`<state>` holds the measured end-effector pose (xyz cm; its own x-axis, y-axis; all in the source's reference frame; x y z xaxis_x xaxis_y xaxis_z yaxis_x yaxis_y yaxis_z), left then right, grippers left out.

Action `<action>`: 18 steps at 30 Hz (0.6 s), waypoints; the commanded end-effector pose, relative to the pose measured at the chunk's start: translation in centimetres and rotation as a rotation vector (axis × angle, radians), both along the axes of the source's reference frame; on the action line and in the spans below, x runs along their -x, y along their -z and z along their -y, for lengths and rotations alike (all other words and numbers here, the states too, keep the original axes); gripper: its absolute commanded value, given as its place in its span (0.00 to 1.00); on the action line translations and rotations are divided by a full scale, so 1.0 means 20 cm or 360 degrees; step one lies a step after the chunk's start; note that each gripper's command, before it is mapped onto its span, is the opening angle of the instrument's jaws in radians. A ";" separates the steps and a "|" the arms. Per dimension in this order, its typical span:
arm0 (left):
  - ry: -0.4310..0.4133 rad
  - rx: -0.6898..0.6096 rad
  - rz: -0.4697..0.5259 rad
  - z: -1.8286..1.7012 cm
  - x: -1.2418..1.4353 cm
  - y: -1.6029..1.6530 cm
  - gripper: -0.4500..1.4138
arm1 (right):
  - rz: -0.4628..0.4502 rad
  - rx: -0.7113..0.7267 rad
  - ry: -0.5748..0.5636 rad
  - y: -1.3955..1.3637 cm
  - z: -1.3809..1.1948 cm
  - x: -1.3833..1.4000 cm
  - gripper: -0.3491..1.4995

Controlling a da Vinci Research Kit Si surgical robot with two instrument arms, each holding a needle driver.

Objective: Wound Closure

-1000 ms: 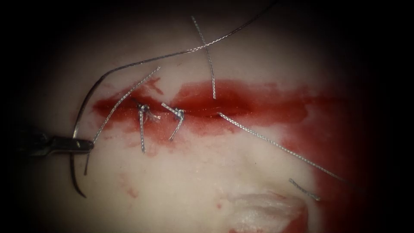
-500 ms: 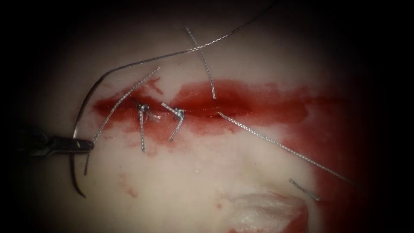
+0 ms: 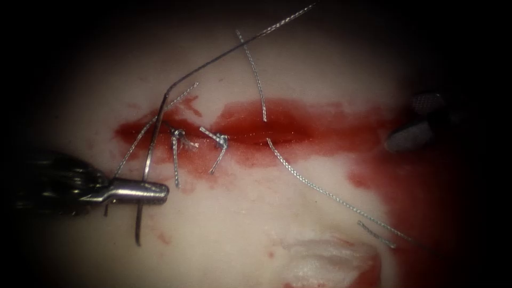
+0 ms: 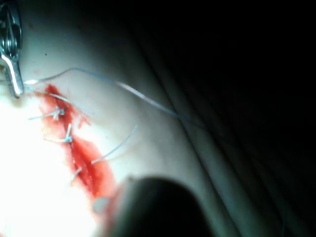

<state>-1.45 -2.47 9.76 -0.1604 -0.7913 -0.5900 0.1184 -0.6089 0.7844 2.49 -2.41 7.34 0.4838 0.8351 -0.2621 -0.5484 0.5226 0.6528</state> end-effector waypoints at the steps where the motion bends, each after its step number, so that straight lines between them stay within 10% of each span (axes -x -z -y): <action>1: 0.0014 0.0020 0.0115 -0.005 0.006 0.000 0.00 | -0.0105 -0.0018 -0.0099 -0.003 -0.006 -0.013 0.55; 2: 0.0023 0.0015 0.0156 -0.004 0.007 0.000 0.00 | -0.0170 -0.0029 -0.0173 -0.005 -0.005 -0.017 0.43; 4: 0.0053 0.0054 0.0271 -0.003 0.012 -0.003 0.00 | -0.0324 -0.0039 -0.0332 -0.010 -0.003 -0.023 0.57; 12: 0.0137 0.0121 0.0414 -0.004 0.020 -0.012 0.00 | -0.0837 -0.0226 -0.0499 -0.017 0.010 -0.051 0.63; 18: 0.0171 0.0171 0.0366 -0.005 0.017 -0.014 0.00 | -0.0865 -0.0280 -0.0514 -0.008 0.010 -0.056 0.32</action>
<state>-1.73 -2.48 10.06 -0.1188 -0.8350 -0.5373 -0.1280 -0.5237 0.8422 3.53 -2.74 7.50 0.0403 0.9708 -0.2364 -0.2308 0.2392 0.9431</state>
